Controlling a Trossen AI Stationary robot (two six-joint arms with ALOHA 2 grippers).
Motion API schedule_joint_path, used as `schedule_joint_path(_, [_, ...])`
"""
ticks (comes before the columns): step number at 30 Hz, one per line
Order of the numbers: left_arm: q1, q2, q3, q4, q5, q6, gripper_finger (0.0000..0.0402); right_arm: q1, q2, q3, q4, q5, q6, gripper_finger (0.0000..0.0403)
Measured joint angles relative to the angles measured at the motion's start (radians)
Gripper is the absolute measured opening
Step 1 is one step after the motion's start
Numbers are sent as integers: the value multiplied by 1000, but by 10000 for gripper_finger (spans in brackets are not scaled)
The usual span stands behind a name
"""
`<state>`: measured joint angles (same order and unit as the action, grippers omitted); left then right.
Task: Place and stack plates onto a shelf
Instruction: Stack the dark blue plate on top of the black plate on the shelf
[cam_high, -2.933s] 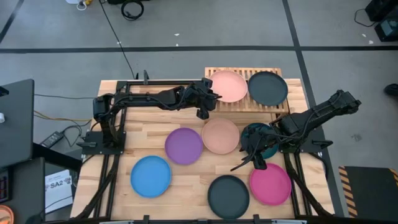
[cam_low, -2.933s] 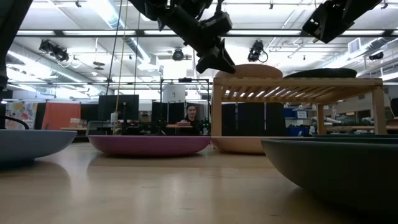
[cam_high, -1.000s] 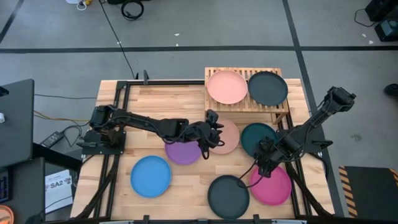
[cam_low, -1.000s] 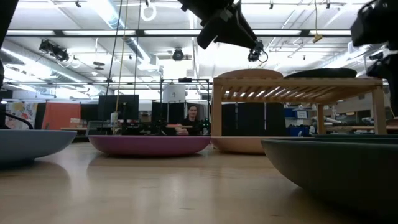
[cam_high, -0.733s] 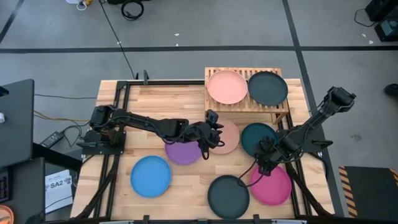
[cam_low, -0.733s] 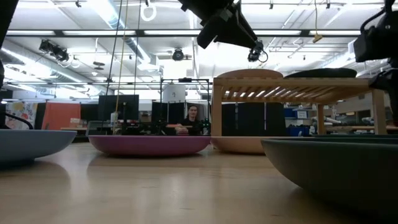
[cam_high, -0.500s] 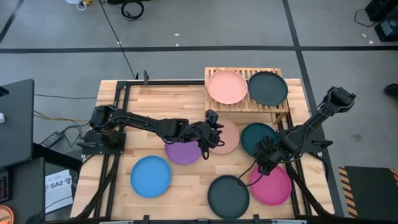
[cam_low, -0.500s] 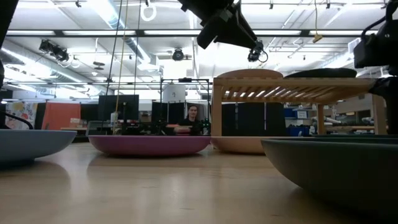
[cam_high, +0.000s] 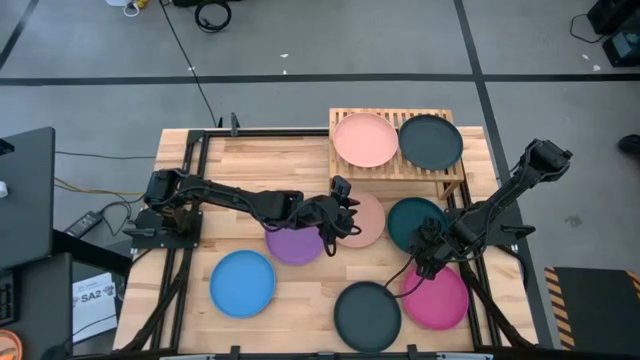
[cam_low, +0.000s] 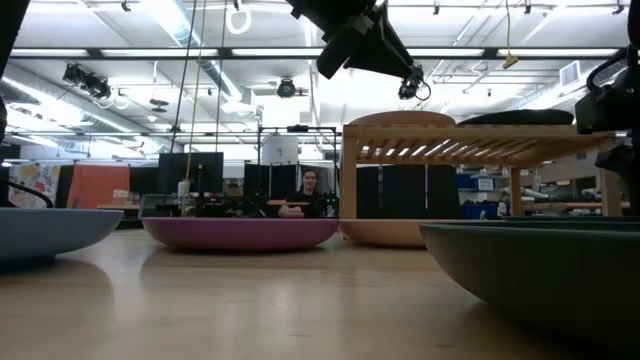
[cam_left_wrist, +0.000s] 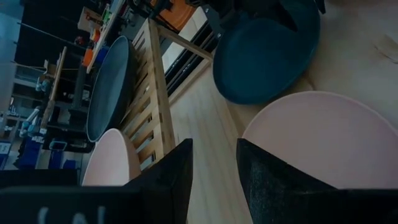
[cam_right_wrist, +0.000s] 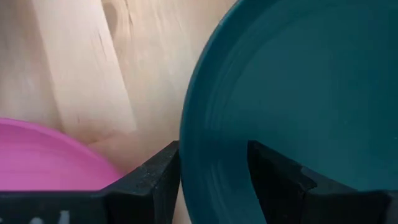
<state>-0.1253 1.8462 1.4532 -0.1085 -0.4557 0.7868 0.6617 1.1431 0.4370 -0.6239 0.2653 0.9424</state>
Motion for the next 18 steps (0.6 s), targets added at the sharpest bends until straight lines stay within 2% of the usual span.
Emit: schedule_joint_path(18, [0, 0, 0, 0, 0, -44, 130, 0, 0, 0, 2, -5, -4, 78])
